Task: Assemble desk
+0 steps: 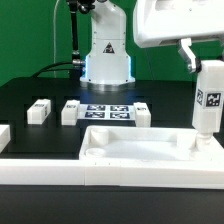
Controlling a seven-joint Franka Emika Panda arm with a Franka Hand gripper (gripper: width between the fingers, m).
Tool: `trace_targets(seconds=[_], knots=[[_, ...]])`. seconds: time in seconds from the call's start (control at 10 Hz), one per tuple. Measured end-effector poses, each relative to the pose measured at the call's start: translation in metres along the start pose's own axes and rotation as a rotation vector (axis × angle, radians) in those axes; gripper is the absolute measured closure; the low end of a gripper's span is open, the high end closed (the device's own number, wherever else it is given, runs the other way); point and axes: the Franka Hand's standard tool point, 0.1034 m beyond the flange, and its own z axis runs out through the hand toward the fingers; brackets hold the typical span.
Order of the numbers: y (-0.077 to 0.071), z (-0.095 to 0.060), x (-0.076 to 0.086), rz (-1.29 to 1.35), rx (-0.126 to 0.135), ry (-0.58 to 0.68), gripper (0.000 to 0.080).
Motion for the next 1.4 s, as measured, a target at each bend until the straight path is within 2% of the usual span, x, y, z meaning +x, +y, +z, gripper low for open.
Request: trace_targets(seconds=[0.5, 0.9, 1.4], knots=[[0.004, 0.015, -0.004, 0.01, -0.001, -0.015, 0.0509], [0.004, 0.017, -0.001, 0.009, -0.001, 0.013, 0.0509], [0.007, 0.03, -0.01, 0.012, -0.004, 0.004, 0.0509]])
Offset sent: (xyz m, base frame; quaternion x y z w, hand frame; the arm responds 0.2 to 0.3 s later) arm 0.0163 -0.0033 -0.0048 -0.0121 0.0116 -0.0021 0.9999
